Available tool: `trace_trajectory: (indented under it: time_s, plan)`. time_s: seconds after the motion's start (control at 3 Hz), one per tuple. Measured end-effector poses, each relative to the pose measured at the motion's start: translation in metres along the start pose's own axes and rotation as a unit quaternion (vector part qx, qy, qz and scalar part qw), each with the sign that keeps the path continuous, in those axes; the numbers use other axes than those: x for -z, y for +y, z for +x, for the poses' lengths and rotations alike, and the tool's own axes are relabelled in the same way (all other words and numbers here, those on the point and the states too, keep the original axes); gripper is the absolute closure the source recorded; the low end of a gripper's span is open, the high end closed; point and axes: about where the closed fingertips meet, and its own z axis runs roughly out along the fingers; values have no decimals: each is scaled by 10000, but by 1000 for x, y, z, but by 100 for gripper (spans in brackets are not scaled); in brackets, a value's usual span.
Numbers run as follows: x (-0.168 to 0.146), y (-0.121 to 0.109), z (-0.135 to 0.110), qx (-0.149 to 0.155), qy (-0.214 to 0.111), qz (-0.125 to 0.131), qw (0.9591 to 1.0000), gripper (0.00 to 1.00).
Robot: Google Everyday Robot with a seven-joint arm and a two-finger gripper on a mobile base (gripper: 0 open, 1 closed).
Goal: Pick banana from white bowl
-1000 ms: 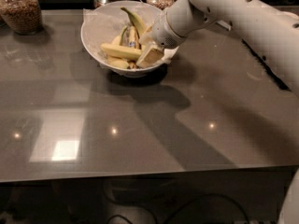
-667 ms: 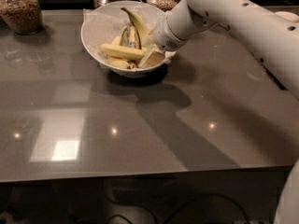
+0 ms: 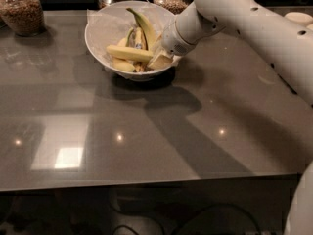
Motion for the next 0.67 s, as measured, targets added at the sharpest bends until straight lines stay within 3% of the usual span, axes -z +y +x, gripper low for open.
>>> trace_trajectory:
  time_s: [0.33, 0.67]
  plan:
    - [7, -2, -7, -67, -101, 59, 9999, 100]
    - [25, -8, -19, -123, -309, 203, 9992, 100]
